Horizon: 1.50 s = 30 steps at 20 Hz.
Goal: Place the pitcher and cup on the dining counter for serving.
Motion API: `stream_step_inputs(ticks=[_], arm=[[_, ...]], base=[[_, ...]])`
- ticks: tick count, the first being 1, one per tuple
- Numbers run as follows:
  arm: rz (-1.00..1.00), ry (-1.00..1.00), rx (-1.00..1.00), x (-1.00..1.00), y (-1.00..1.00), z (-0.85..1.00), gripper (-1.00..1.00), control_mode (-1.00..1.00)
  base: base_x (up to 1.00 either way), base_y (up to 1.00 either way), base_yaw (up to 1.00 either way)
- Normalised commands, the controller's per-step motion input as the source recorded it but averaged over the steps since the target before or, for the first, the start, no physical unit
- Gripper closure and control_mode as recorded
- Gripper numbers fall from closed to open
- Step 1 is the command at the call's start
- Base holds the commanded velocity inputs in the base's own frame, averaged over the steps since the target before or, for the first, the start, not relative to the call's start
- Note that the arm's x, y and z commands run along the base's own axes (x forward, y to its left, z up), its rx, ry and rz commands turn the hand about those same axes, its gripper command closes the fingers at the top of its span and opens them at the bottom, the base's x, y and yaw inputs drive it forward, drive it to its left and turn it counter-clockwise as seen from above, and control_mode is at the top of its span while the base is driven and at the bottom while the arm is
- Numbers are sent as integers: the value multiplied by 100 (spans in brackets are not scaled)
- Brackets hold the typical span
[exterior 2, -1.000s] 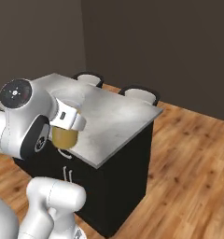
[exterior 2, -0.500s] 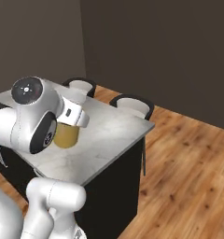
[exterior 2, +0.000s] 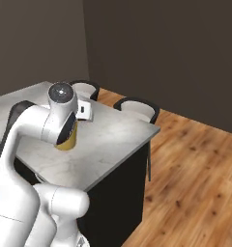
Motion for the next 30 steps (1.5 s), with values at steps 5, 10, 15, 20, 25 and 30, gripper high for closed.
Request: stream_step_inputs(ticks=[5, 10, 15, 20, 25, 30], arm=[[9, 5, -13, 100, 85, -54, 100, -100], [0, 1, -2, 100, 64, -46, 100, -100], [0, 0, -3, 83, 53, -34, 100, -100], [0, 2, -1, 54, 31, -43, 100, -100], [0, 9, -2, 30, 18, -49, 100, -100], [0, 10, 0, 3, 1, -49, 100, -100]], base=[[0, 0, 0], [0, 0, 0], [0, 0, 0], [0, 0, 0], [0, 0, 0], [0, 0, 0]])
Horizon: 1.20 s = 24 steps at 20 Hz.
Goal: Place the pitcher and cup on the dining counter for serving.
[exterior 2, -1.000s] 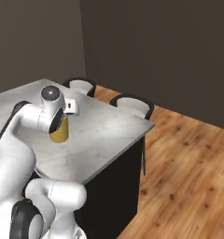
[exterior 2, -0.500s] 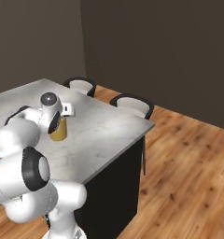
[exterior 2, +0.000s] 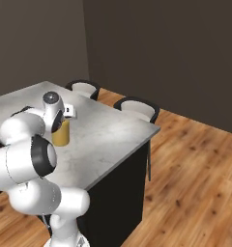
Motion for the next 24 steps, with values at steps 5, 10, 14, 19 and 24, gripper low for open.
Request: stream_step_inputs(ticks=[5, 10, 14, 19, 24], arm=[[3, 4, 0, 0, 0, -29, 100, -100], [1, 0, 0, -1, 0, 0, -100, -100], [0, 0, 0, -21, 0, 0, -100, -100], [0, 0, 0, -19, 0, 1, -100, -100], [0, -1, 0, -28, 0, 16, -100, -100]], base=[[0, 0, 0], [0, 0, 0], [0, 0, 0], [0, 0, 0], [0, 0, 0]])
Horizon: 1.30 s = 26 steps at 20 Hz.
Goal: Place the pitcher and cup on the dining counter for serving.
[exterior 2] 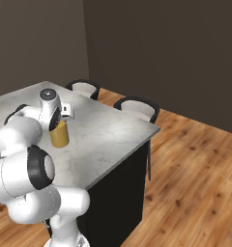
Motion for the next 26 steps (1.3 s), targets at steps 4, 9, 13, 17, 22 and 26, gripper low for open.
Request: stream_step_inputs(ticks=[4, 9, 13, 17, 22, 26], arm=[[0, -8, 0, -37, 0, 35, -100, -100], [0, -4, 0, -30, 0, 60, -100, -100], [0, -1, 0, -54, 0, 67, -100, -100], [-3, 3, 1, -83, -11, 43, -100, -100], [-5, 10, 1, -98, -19, 29, -100, -100], [-5, 4, 0, -100, -21, 19, -100, -100]], base=[[0, 0, 0], [0, 0, 0], [0, 0, 0], [0, 0, 0], [0, 0, 0], [0, 0, 0]])
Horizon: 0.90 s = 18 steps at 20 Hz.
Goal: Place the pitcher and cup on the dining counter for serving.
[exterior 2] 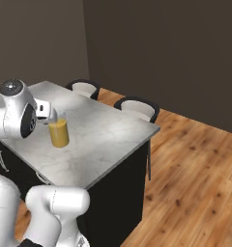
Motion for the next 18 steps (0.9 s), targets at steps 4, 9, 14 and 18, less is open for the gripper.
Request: stream_step_inputs(ticks=[4, 9, 14, 18], arm=[[-5, -3, 0, -97, -15, 1, -100, -100], [-9, -16, 0, -83, -21, 0, -100, -100], [0, 0, 0, 0, 0, 0, -100, 100], [0, 0, 0, 0, 0, 0, -100, 100]], base=[[0, 0, 0], [0, 0, 0], [-100, -25, -37], [-98, -4, -60]])
